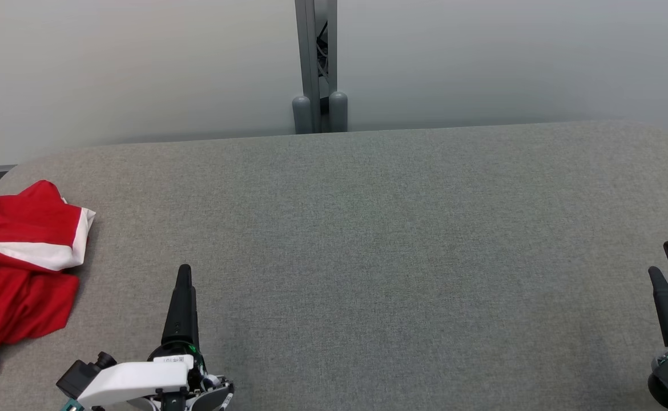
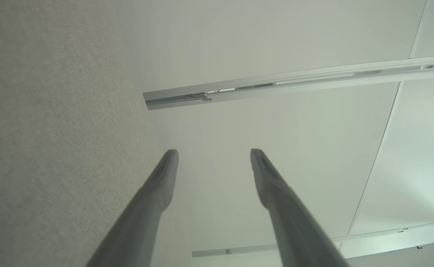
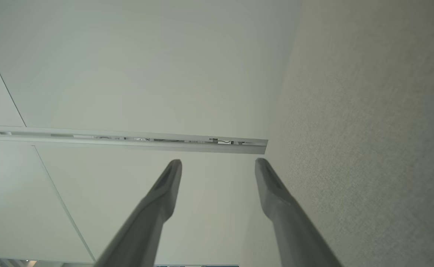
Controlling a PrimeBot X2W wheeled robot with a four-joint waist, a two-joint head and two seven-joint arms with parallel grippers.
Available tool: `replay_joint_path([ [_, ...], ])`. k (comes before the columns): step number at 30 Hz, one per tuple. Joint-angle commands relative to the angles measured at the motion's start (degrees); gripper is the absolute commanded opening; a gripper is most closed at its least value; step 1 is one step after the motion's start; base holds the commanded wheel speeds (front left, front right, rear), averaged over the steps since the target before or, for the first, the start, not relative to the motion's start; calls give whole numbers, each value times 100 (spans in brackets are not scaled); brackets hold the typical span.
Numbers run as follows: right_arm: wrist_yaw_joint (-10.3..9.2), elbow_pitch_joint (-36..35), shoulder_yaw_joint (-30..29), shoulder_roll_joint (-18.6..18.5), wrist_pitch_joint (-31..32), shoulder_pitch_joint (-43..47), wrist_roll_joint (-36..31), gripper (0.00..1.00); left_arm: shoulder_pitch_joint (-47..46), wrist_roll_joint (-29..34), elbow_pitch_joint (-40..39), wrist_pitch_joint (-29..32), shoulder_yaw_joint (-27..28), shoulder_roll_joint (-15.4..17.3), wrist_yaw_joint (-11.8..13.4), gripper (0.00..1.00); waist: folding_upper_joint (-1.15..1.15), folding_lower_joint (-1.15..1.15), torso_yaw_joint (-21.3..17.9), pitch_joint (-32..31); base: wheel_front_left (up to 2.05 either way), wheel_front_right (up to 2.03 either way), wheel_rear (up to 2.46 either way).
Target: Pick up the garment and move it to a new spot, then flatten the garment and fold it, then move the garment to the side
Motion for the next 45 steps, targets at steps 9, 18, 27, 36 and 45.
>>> replay_joint_path([
  [9, 1, -411, 245, -172, -551, -219, -1163, 100, -424, 838, -224, -77, 208, 156, -5, 100, 0, 0, -3, 5, 0, 0, 0],
  [18, 1, -968, 577, -227, -992, -285, -2801, 100, -573, 2312, -494, -78, 513, 130, -6, 100, 0, 0, 1, 13, 0, 0, 0],
  [27, 1, -1232, 1030, -262, -1397, -253, -4161, 100, -589, 3759, -633, -79, 597, 190, 18, 100, 0, 0, -1, 11, 0, 0, 0],
  [36, 2, -1229, 1318, -201, -1764, -110, -4973, 100, -525, 4977, -633, -80, 492, 275, 125, 100, 0, 0, 13, -13, 0, 0, 0],
  [45, 2, -1158, 1556, -143, -2065, -12, -5602, 100, -505, 5779, -404, -81, 388, 352, 242, 100, 0, 0, 17, -51, 0, 0, 0],
])
